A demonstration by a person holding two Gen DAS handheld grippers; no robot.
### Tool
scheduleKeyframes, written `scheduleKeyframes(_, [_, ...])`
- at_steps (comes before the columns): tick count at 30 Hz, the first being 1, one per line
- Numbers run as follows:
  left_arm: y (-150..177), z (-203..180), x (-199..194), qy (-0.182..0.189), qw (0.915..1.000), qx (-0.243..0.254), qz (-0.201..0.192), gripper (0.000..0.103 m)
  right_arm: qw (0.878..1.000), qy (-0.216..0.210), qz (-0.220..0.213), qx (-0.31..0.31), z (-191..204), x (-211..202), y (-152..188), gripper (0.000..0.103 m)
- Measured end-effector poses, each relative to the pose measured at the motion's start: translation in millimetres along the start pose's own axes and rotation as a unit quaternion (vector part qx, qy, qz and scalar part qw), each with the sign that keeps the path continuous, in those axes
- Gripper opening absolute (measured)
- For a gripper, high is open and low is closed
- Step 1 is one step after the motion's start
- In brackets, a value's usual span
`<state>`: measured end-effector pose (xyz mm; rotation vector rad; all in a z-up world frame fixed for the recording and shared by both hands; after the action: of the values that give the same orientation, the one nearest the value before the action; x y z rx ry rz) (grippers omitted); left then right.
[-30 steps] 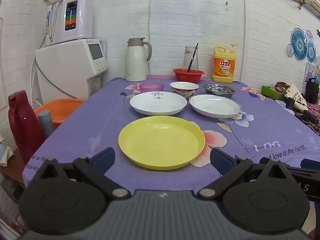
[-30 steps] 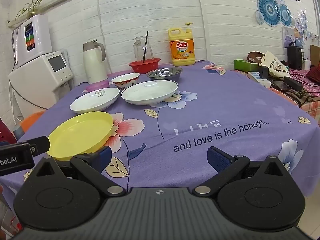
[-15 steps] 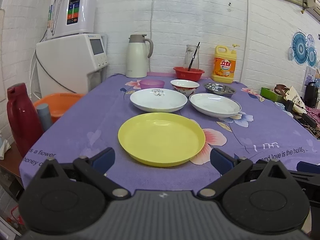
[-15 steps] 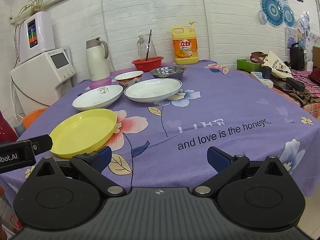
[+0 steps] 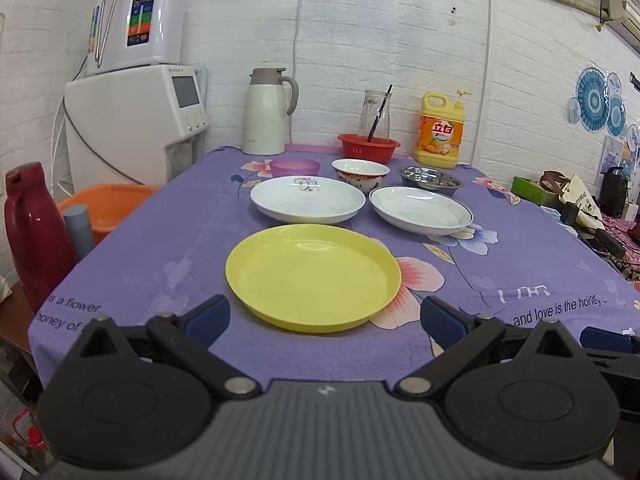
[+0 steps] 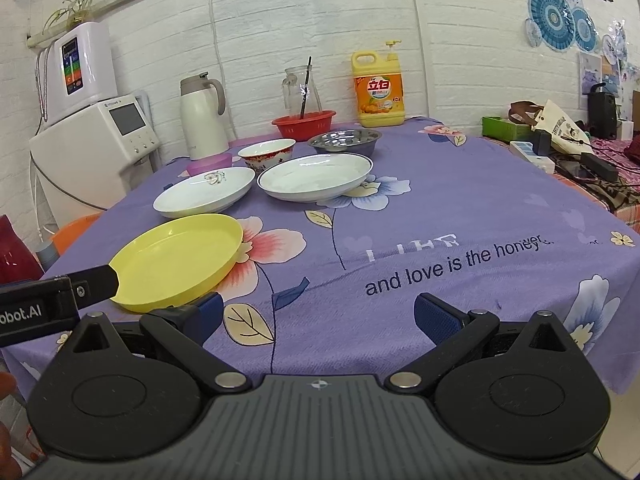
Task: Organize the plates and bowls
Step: 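Move the left gripper toward the yellow plastic plate's rim, then close the left gripper on the yellow plate's rim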
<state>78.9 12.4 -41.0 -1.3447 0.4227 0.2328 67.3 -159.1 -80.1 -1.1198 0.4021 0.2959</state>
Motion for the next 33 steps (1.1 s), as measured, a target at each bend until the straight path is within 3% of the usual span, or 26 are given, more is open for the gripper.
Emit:
scheduleKeyframes(16, [-9.6,5.1,40.5,0.002,0.9992,-0.001,0.04,0.101,1.0,-0.012,0.028,0.0,-2.4,23.7,-3.1,0.103])
scheduleKeyframes(24, [-14.3,49.3,55.6,-0.008,0.9982,-0.008,0.06,0.101,0.998,-0.03,0.047,-0.037,21.7,43.4,-14.4,0.103])
scheduleKeyframes(30, [-7.1,83.0,97.1,-0.005,0.9935,-0.056,0.099,0.101,0.993,-0.063,0.083,-0.057,49.5,81.3,-14.5,0.103])
scheduleKeyframes(33, [-6.1,84.8,117.1,-0.007,0.9918,-0.057,0.114,0.101,0.99,-0.066,0.101,-0.071,60.3,101.4,-10.4,0.103])
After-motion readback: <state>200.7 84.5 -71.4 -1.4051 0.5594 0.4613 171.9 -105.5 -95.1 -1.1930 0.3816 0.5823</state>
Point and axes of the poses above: each gripper's, at about its wrist camera, not at the fingertips, and x roughly the way its jaws point, z to its left, y to its underside, the point moved 8 cm from there along x, roughly the way its jaws point, and after that the axes turned 15 degrees about x, right-handed, at the moved point
